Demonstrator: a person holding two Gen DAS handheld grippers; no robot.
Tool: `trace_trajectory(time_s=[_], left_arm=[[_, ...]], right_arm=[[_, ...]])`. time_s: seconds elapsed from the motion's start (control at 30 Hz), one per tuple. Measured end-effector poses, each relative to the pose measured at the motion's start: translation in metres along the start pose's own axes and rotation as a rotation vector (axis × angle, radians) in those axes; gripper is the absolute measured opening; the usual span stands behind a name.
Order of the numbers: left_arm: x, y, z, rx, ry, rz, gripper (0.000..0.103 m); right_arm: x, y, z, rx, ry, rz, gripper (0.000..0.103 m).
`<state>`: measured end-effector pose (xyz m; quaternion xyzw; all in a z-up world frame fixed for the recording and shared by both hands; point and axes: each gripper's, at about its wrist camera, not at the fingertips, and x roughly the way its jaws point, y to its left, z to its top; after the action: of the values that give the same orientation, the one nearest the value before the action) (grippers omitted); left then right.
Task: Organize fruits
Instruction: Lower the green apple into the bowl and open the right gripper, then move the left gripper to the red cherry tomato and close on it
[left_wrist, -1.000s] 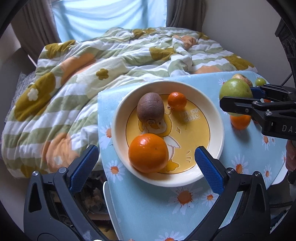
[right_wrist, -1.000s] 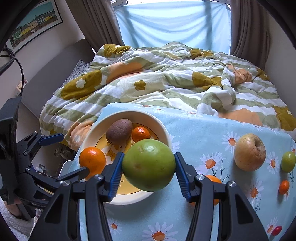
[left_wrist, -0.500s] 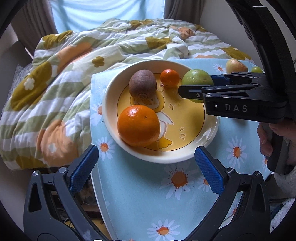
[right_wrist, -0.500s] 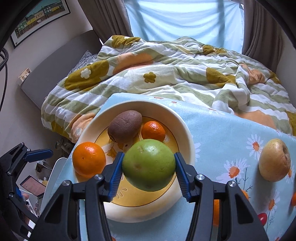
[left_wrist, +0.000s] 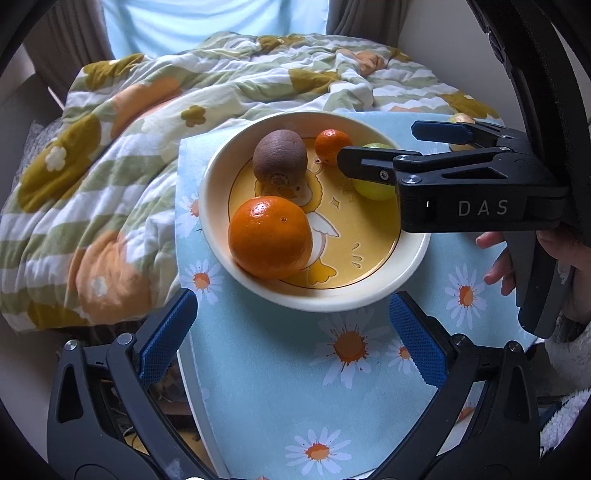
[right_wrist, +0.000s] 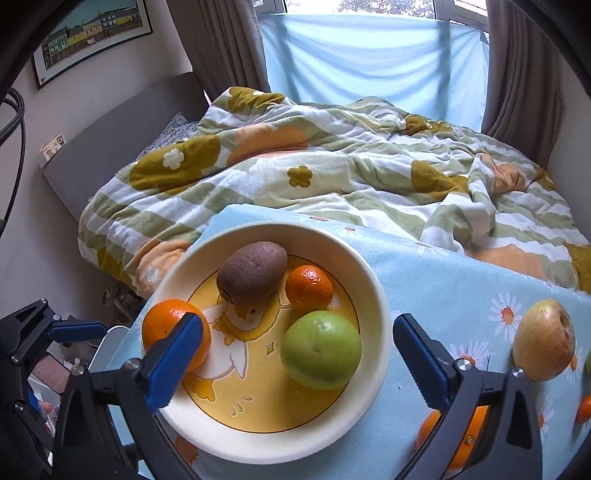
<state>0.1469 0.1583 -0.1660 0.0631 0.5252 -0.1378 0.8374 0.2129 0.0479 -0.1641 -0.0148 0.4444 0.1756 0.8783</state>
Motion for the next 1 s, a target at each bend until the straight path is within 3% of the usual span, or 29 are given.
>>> trace_trajectory(time_s=[0.3,0.57,1.0], left_arm=[[-0.011,-0.005,-0.003,-0.028,0.004,0.071,0.103],[-0.03,-0.029,0.001,-0.023,-0.022,0.127,0.103],[-0.068,-0.116,0.016,0.019,-0.121,0.116,0.103]], right_arm=[[-0.02,-0.003,0.0,-0.013,-0.024,0.016,0.102],[-0.063,-0.026,-0.006,0.007,-0.008,0.065,0.102],[-0.168,-0.101,-0.047,0.054,-0.052,-0.058,0.102]])
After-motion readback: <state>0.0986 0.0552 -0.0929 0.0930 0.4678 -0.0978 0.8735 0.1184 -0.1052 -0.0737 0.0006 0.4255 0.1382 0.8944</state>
